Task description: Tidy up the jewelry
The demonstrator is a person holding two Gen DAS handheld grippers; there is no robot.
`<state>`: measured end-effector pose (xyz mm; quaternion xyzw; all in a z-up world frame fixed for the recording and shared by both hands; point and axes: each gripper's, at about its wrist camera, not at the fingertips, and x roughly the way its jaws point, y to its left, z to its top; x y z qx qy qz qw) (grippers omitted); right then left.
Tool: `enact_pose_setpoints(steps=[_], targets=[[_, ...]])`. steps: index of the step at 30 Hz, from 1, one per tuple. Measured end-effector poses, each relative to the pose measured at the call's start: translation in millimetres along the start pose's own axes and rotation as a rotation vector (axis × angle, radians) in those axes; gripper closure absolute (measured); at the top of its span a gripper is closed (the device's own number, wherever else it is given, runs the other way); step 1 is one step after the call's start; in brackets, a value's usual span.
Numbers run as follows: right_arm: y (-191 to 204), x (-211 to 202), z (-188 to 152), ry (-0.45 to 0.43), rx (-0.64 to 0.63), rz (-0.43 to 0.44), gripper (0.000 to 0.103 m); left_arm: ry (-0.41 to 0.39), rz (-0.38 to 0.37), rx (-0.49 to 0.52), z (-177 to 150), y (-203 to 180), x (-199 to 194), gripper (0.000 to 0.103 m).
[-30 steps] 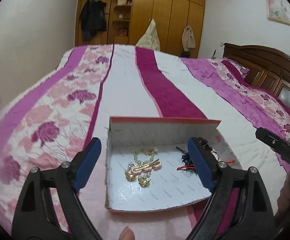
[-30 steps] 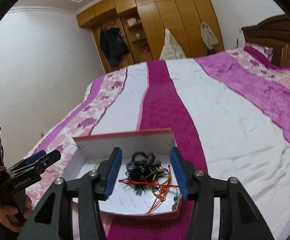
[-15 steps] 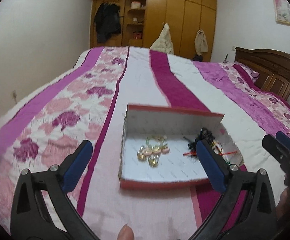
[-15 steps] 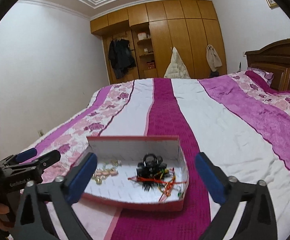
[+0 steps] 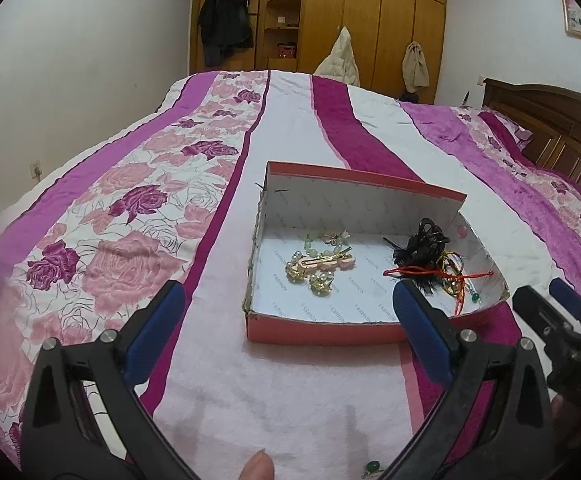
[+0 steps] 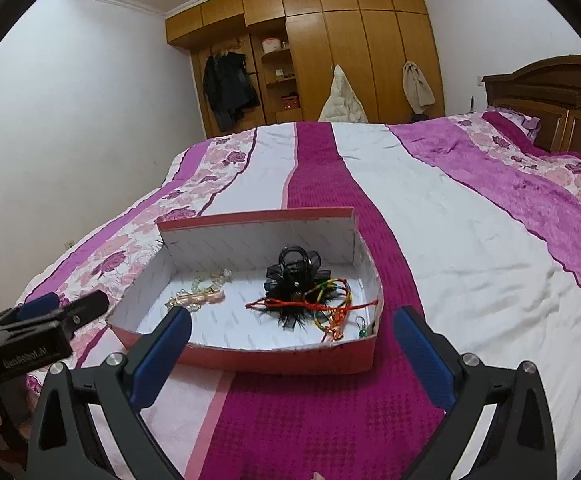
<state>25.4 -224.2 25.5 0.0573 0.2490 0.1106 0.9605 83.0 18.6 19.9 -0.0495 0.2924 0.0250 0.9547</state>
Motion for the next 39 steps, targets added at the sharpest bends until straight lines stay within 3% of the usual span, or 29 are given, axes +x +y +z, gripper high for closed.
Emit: enact_pose_setpoints(steps=[16, 39], targets=[[-1.6, 1.1, -1.1, 0.004, 0.011, 0.004, 0.000, 0.001, -0.038, -0.020, 2.4, -2.7, -1.4, 0.007], [1.1, -4.5, 6.0, -0.002, 0.017, -0.002, 0.000, 0.007, -0.035, -0.021, 3.9, -2.5, -0.8, 0.007]])
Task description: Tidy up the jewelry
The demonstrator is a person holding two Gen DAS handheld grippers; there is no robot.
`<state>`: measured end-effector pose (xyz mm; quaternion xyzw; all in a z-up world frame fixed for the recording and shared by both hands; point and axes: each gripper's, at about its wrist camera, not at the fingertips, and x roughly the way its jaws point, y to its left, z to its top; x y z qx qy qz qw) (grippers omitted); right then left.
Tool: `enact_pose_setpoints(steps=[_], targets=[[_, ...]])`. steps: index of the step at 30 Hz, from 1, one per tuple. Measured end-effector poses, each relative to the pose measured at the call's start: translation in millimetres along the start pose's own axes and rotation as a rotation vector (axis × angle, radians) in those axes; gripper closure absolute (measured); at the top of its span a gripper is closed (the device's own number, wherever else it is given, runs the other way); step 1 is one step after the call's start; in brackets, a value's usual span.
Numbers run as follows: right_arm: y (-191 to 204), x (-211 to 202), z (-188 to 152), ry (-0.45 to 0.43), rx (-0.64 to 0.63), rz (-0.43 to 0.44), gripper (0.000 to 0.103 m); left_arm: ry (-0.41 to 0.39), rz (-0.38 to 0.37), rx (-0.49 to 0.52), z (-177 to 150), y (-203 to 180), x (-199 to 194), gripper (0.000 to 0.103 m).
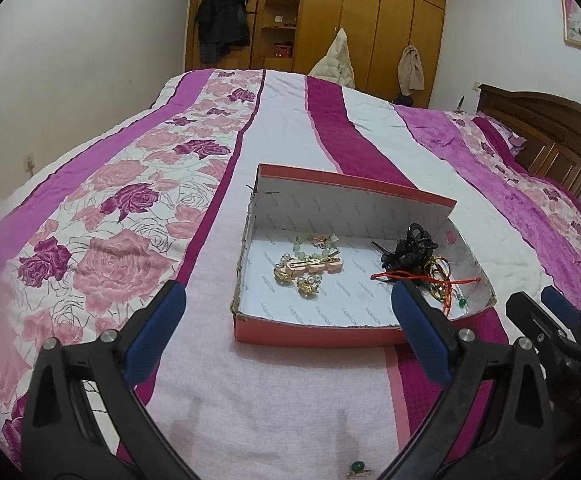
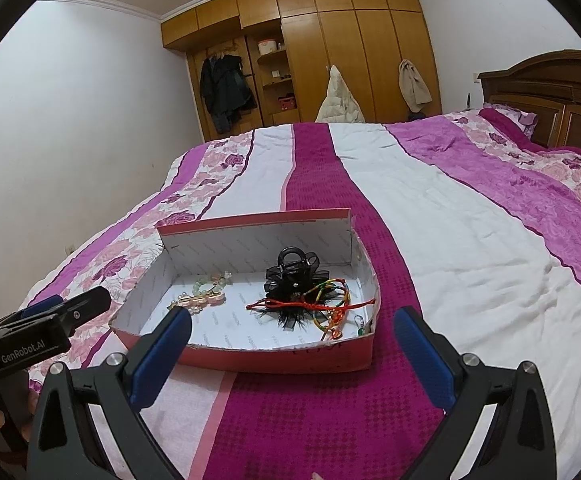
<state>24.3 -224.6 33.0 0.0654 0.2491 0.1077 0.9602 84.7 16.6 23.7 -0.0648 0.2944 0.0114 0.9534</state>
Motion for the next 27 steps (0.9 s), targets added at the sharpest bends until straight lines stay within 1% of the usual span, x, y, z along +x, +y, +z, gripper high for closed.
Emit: enact_pose_setpoints(steps=[27], targets=[[0.5, -0.1, 3.5, -0.008, 0.004, -0.002, 0.000, -0.009, -0.009, 0.000, 4.6, -2.7, -2.2, 0.007]])
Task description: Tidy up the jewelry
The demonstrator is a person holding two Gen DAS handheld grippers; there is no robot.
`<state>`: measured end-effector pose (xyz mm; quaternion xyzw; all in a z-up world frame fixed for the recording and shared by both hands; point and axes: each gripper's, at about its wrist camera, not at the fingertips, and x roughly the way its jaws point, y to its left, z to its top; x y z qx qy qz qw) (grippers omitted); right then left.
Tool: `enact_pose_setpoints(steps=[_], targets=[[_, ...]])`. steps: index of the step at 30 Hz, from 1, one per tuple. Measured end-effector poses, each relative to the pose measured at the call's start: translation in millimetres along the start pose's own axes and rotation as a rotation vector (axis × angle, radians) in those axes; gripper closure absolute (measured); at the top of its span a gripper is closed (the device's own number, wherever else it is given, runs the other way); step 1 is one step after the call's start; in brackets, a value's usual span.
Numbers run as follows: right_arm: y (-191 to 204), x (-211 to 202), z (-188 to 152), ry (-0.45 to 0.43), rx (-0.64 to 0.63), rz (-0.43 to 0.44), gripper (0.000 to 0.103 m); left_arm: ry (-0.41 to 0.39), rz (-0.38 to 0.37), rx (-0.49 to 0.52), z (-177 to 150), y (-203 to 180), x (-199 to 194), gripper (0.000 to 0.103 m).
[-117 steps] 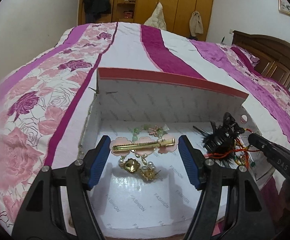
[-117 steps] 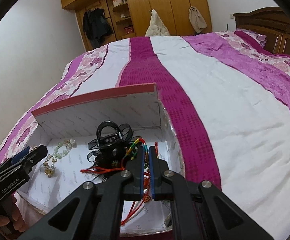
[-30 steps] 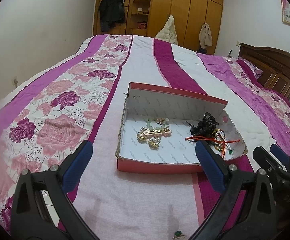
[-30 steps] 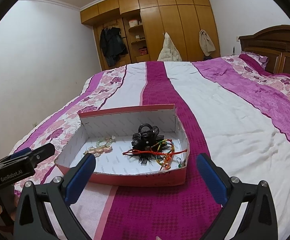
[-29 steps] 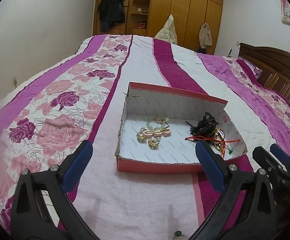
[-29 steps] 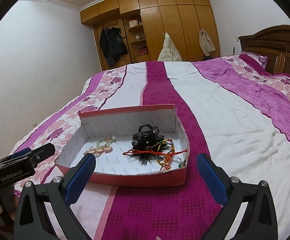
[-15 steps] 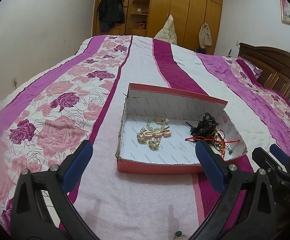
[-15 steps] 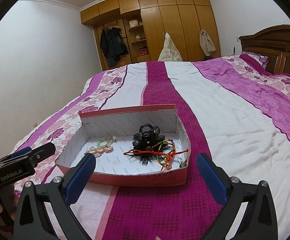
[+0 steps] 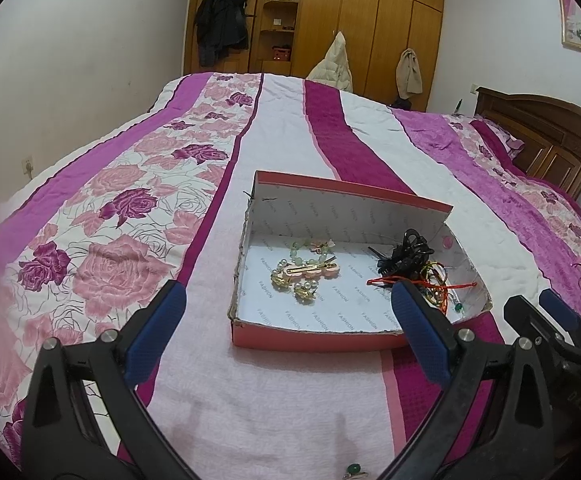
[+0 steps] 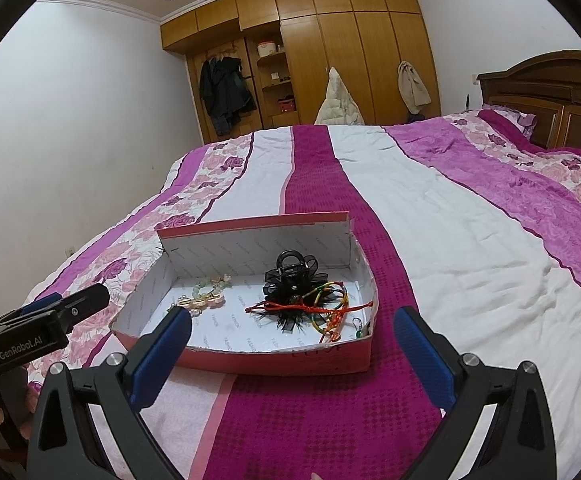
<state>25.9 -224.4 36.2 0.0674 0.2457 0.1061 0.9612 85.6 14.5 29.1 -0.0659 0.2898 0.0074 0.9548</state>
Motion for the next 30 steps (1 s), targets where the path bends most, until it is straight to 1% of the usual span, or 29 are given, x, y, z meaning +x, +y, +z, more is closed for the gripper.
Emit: enact_pose_setpoints(steps=[30], targets=[[-0.8, -1.7, 0.4, -0.006, -0.001, -0.001, 0.000, -0.001, -0.004, -0.002, 0.7, -3.0, 0.0, 0.008]])
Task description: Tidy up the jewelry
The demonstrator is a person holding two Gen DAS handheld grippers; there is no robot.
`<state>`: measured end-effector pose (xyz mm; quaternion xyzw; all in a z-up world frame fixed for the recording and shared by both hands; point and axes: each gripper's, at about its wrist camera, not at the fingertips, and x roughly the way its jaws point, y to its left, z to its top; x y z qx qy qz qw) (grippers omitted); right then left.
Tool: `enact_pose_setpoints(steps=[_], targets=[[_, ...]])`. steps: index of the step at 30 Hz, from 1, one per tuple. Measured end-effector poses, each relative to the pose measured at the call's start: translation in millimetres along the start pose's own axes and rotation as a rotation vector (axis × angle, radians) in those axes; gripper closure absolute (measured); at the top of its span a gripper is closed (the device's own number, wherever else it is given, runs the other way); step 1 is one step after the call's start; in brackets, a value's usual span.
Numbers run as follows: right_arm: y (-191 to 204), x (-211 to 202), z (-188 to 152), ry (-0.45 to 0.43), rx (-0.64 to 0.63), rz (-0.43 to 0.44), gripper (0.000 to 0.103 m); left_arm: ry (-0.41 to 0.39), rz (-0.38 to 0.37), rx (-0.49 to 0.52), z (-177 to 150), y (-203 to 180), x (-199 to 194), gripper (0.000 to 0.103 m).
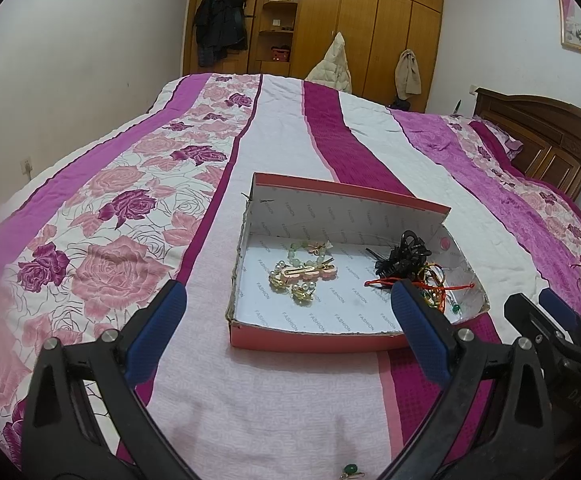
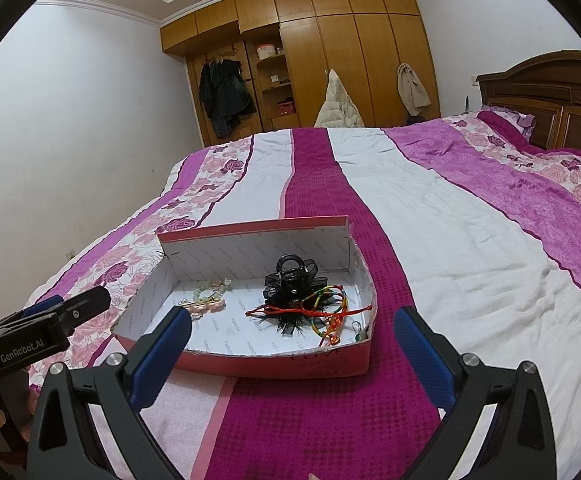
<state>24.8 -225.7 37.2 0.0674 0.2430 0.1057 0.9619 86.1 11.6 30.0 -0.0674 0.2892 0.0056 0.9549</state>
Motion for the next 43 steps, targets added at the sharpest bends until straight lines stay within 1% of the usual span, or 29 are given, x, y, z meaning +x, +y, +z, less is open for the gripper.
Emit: enact_pose_setpoints(steps=[43], targets=[[0.1, -0.1, 0.0, -0.006, 0.000, -0.001, 0.000, -0.003, -0.004, 0.001, 4.5, -1.3, -3.3, 0.008]])
